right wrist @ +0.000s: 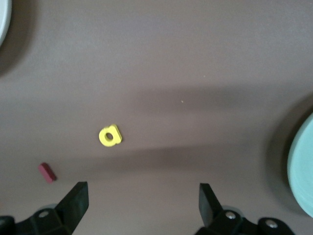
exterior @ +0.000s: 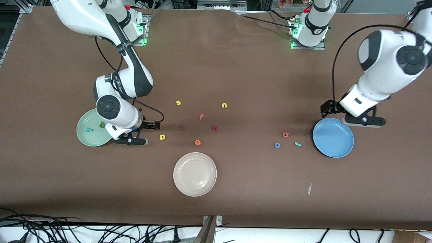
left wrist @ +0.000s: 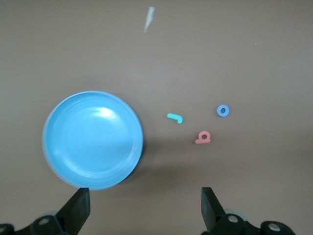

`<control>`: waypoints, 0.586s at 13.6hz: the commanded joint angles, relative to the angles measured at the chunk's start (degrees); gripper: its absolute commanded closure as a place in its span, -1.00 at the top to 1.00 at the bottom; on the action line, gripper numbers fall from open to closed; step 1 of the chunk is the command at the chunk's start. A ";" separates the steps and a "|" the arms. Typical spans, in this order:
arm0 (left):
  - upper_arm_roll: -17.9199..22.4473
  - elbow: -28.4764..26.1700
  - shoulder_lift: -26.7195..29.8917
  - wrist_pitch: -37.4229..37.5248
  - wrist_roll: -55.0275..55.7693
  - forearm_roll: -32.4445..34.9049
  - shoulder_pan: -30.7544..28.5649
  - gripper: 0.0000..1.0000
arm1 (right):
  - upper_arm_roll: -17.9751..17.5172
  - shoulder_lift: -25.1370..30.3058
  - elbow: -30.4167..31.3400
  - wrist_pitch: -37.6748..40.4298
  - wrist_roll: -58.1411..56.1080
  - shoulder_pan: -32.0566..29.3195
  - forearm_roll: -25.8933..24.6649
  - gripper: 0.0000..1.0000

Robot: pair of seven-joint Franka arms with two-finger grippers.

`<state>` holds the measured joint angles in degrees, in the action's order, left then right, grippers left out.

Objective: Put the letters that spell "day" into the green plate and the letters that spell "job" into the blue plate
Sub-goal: 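Grasp the yellow a with the right gripper while the left gripper grasps pink letter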

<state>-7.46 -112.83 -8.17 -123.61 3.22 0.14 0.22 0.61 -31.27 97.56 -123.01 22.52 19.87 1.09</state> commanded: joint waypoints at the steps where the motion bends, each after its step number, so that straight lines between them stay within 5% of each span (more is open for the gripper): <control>1: 0.43 0.50 -4.56 -4.26 0.21 -0.58 2.32 1.00 | 0.18 -4.41 -4.48 1.28 2.96 2.35 -0.29 1.00; 8: 0.52 1.12 -16.51 -17.53 0.30 -1.11 6.01 1.00 | 0.36 -8.19 -5.28 -1.17 2.45 3.33 -0.21 1.00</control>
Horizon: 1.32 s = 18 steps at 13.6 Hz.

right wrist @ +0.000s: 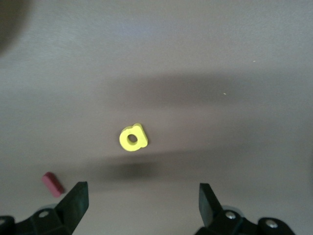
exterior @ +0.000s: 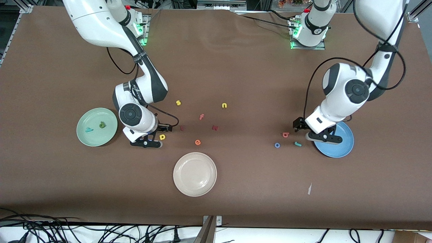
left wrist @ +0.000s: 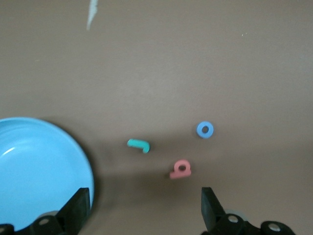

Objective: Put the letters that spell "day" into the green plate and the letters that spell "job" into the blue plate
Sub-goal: 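Grasp the yellow a with the right gripper while the left gripper grasps pink letter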

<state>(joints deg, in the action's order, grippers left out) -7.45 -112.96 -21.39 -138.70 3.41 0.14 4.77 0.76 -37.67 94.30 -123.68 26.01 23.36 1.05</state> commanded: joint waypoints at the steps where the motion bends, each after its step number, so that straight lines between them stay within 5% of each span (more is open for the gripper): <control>1: 0.51 1.16 -4.35 -2.80 0.11 -1.11 2.51 1.00 | 0.21 -2.66 -2.01 -1.38 -2.09 -0.16 -0.18 0.99; 9: 0.51 0.72 -7.79 -2.19 -0.16 -0.76 3.58 1.00 | 0.12 -6.01 -3.95 -7.01 -5.88 -0.16 0.09 0.98; 16: 0.59 1.78 -11.12 -1.82 -4.20 -1.20 4.01 1.00 | 0.04 -6.01 -3.24 -7.63 -7.38 0.02 0.62 0.38; 18: 0.59 1.78 -12.09 -2.89 -4.20 -1.11 4.37 1.00 | 0.04 -6.01 -2.81 -7.89 -7.38 0.02 0.62 0.34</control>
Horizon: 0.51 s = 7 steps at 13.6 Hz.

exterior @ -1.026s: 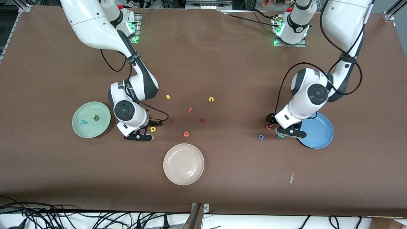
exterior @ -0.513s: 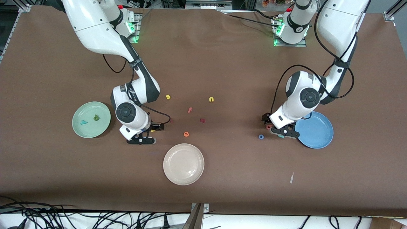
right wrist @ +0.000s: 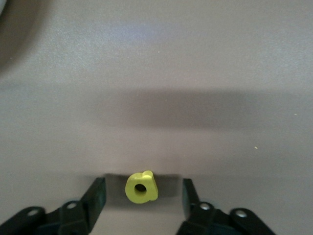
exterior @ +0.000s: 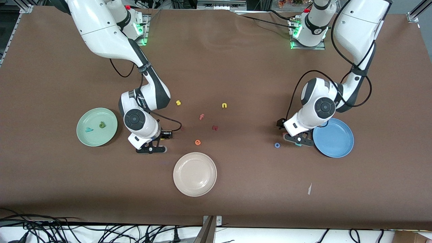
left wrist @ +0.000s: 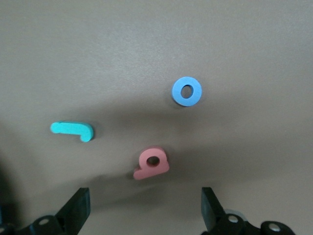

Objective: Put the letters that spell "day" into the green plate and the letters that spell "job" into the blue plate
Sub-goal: 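Grasp the yellow a with the right gripper while the left gripper grasps pink letter, then carry the a to the green plate while the left gripper drops pink letter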

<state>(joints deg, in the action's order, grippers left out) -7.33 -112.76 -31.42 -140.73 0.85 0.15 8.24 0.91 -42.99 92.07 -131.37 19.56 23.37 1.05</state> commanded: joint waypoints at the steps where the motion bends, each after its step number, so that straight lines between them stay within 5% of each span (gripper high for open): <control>1: 0.48 1.66 -2.42 -0.95 -1.64 -1.20 0.90 1.00 | -0.12 -0.69 -0.49 -0.47 -0.84 0.01 0.62 0.27; 5: 0.48 3.77 -4.35 -1.04 -1.64 -1.11 1.07 0.99 | -0.21 -0.78 -0.49 -0.56 -0.84 -0.07 0.70 -0.05; 7: 0.48 3.77 -4.97 -3.13 -1.73 -0.85 1.16 0.63 | -0.21 -0.78 -0.49 -0.65 -0.84 -0.16 0.79 -0.26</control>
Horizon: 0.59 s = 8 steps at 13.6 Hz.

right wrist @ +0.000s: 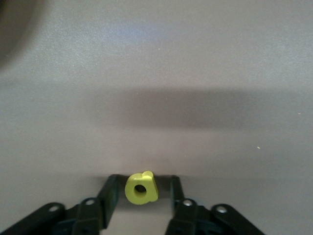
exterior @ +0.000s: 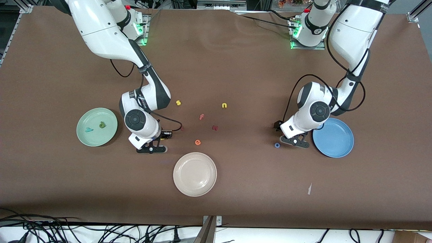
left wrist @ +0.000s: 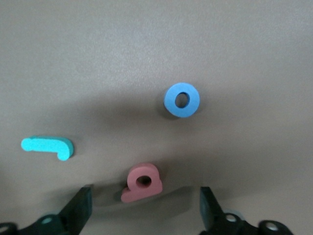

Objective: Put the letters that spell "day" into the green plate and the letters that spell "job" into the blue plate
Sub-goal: 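Carry the a to the green plate while the left gripper drops pink letter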

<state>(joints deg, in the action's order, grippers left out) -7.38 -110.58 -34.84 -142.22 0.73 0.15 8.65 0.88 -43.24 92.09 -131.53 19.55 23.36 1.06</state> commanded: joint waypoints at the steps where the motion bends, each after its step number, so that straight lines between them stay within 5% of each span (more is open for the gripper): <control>1: 0.61 1.59 -1.54 -1.83 -1.69 -0.76 0.76 0.37 | -0.18 -0.53 -0.51 -0.66 -0.74 -0.16 0.79 -0.38; 4: 0.79 1.59 -1.54 -1.83 -1.96 -0.59 0.85 -0.39 | -0.18 -0.89 -0.51 -0.66 -0.48 -0.16 0.79 -0.62; 8: 1.31 1.33 -0.84 -1.13 -1.96 -0.50 0.85 -0.62 | -0.18 -0.45 -2.00 1.88 -0.83 -0.34 0.79 -0.73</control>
<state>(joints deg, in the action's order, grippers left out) -7.18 -109.62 -34.97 -143.54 0.25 0.15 8.99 0.88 -43.24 91.93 -131.44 19.55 23.33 1.08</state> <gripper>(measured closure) 0.678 0.700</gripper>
